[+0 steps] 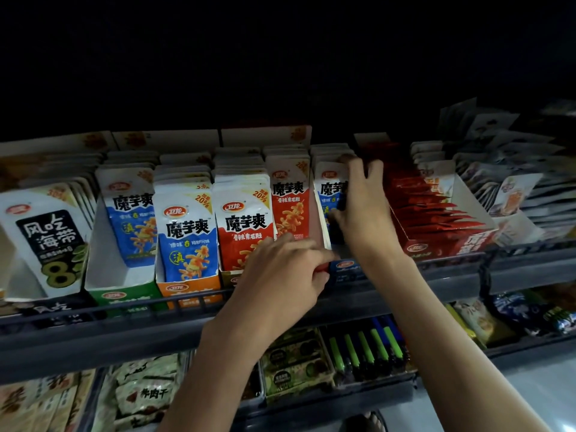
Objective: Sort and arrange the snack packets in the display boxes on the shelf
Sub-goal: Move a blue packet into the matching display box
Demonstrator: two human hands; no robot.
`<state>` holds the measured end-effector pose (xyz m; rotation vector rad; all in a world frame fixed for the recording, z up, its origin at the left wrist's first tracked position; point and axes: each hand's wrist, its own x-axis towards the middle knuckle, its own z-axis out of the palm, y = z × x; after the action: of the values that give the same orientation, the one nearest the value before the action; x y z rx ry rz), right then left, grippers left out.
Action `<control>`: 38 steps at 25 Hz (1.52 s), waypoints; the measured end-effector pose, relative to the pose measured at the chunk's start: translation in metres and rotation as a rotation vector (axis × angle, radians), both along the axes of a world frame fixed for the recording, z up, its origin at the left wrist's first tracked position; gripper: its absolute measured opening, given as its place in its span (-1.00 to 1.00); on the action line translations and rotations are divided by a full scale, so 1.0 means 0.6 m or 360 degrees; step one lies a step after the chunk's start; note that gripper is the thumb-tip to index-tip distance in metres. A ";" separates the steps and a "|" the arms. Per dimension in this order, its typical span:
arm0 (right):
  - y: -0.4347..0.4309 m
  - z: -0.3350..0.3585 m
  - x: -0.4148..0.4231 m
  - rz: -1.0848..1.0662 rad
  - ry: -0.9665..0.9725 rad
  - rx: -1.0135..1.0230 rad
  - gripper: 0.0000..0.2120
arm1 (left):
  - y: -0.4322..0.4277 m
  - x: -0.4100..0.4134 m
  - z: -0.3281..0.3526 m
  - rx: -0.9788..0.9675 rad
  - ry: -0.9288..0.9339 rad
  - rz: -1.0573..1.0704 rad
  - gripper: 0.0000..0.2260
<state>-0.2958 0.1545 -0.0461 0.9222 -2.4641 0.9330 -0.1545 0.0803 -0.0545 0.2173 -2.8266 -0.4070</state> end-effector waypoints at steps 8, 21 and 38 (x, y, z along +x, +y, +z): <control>-0.007 -0.008 0.002 -0.0059 0.0063 -0.0026 -0.34 | 0.001 0.002 0.002 0.0008 -0.0016 0.0008 -0.66; 0.013 0.048 0.055 0.0282 0.0031 -0.0441 -0.91 | -0.044 0.065 0.034 0.0548 0.0539 0.0161 -0.82; -0.227 0.054 0.225 0.0526 0.0794 0.0272 -0.65 | -0.222 0.221 0.036 0.0564 0.0408 0.1433 -0.87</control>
<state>-0.1607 0.0180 -0.0135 1.4516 -2.0179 0.5013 -0.0219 -0.0527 -0.0327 1.3186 -2.0927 -0.6375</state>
